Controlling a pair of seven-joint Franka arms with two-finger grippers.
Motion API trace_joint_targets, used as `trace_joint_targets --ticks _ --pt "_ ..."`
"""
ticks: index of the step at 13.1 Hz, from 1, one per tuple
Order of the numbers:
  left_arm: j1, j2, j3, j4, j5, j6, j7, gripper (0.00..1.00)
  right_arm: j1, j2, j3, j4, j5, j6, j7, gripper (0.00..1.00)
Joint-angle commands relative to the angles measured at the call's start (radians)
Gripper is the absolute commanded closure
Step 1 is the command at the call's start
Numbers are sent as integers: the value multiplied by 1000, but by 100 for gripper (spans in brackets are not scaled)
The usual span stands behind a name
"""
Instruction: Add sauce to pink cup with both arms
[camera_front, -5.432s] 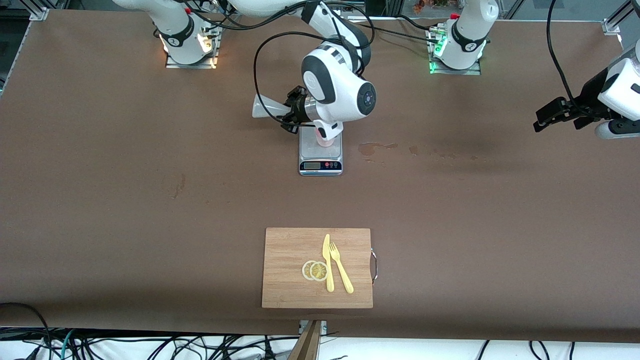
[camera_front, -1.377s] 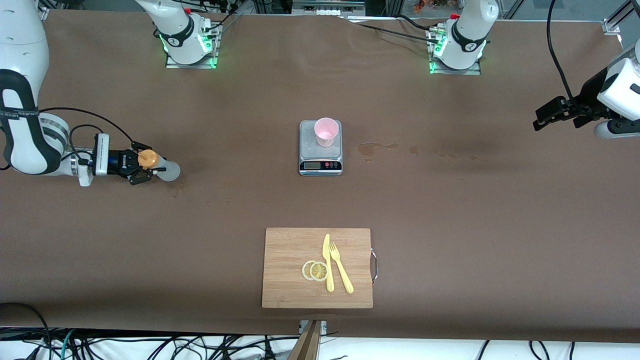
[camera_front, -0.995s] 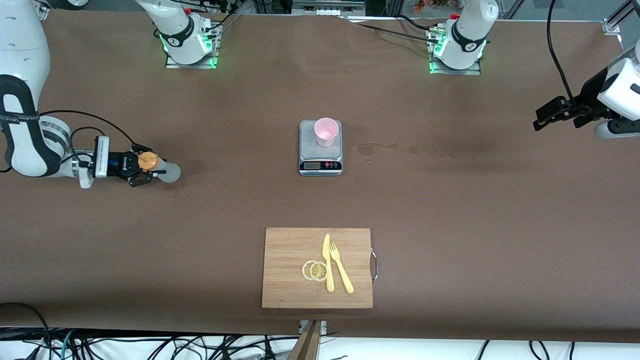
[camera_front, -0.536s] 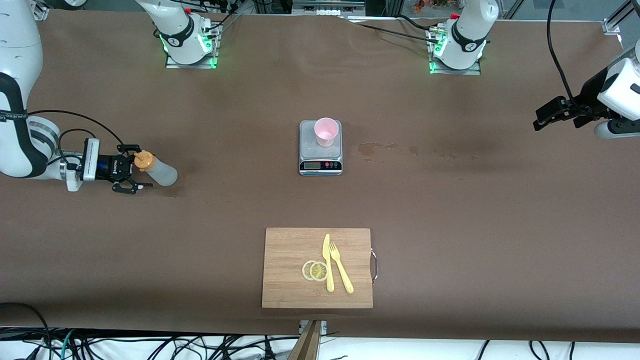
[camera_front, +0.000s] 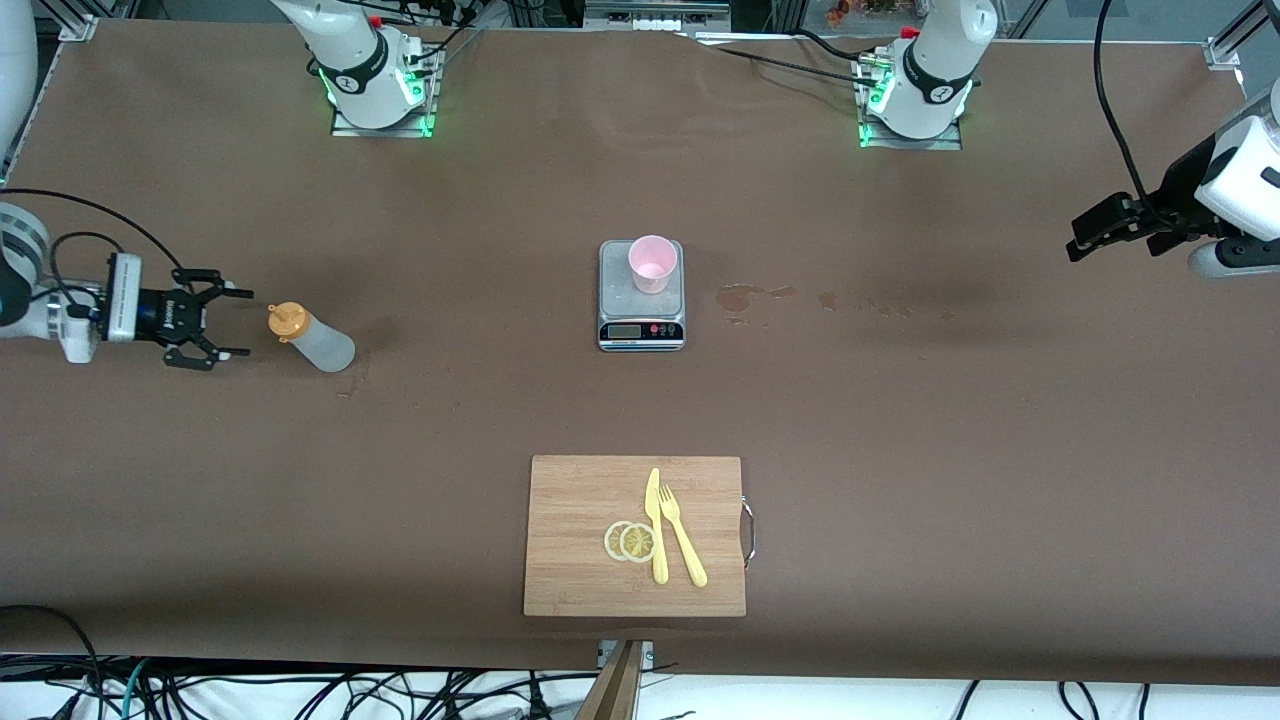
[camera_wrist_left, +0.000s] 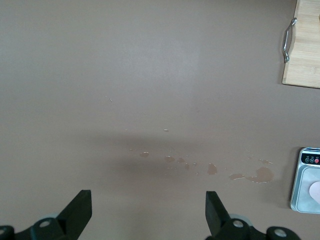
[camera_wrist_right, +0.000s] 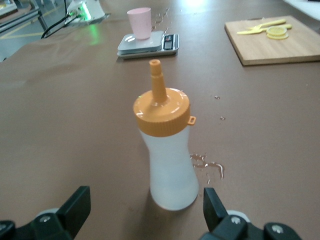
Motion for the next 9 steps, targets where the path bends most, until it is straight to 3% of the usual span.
trace_joint_targets --ticks 1,4,9 --pt "4 -10 -3 9 19 -22 11 0 -2 -180 15 -19 -142 35 183 0" --pt "4 -9 -2 11 21 -22 10 0 -3 -328 64 -14 -297 35 461 0" --pt "4 -9 0 11 19 -22 11 0 14 -449 147 46 -486 73 817 0"
